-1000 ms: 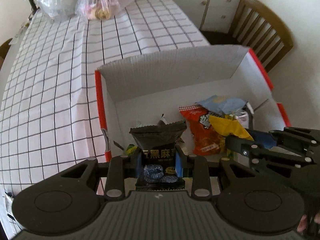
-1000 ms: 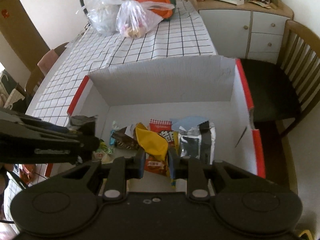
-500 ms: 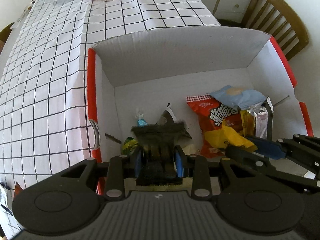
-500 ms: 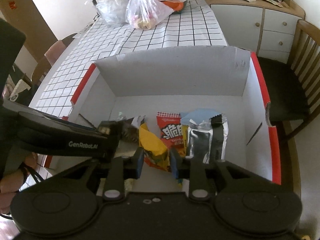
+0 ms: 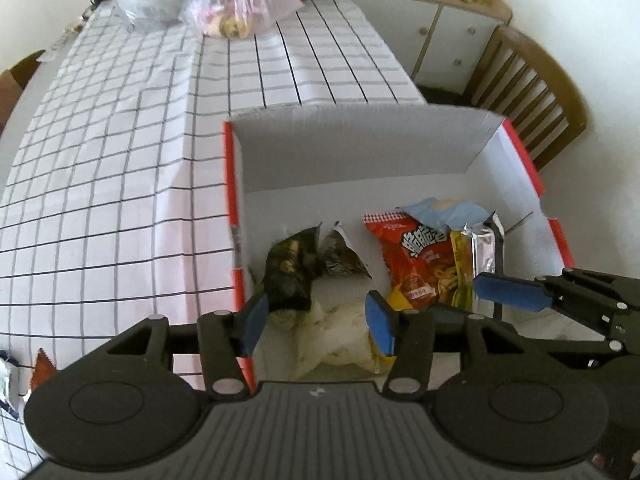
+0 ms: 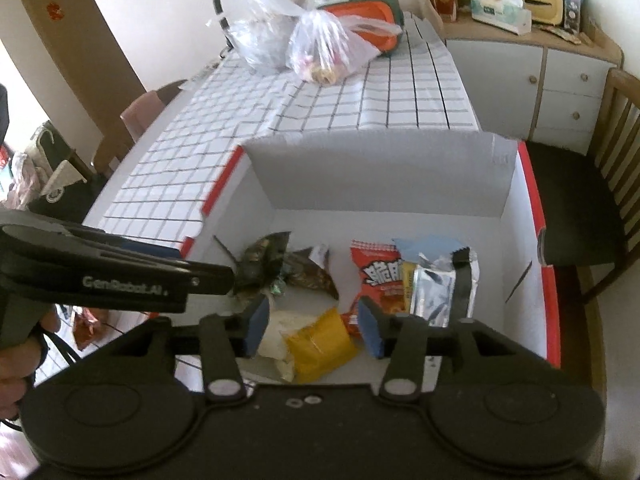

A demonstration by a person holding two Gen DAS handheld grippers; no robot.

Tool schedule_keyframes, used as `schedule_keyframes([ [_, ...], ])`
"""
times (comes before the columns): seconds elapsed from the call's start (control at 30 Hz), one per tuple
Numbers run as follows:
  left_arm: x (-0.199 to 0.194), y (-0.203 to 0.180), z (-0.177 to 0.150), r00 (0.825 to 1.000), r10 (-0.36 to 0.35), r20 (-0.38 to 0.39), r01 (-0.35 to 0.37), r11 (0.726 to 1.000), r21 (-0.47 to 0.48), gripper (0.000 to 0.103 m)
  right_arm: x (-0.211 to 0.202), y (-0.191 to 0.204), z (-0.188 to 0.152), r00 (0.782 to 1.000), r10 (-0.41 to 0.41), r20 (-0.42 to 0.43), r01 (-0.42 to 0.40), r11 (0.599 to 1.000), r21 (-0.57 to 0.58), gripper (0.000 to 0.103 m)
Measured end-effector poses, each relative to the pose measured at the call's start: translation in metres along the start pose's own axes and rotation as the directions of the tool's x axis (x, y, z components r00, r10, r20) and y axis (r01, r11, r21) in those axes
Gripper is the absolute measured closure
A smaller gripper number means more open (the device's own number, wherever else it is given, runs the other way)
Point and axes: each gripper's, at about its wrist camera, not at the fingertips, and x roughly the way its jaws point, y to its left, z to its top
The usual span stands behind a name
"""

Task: Organize snacks
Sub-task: 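Open both grippers to drop the yellow candy and black wrapper into the box, then withdraw both tools from the box toward the remaining snacks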

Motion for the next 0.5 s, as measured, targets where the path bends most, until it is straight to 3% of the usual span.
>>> schedule_keyframes([
  [0.27,-0.043,0.029,-0.018,0.996,-0.025,0.084,0.024,1.000,0.007,0.049,-0.022,0.029,-0.001,0.998,-0.020,0.066,0.020,1.000,0.006,0.033],
  [0.5,-0.071,0.063,-0.032,0.989,-0.048,0.139,0.047,0.999,0.015,0.040,-0.033,0.061,-0.005,0.995,-0.030,0.100,0.028,0.999,0.023,0.019],
])
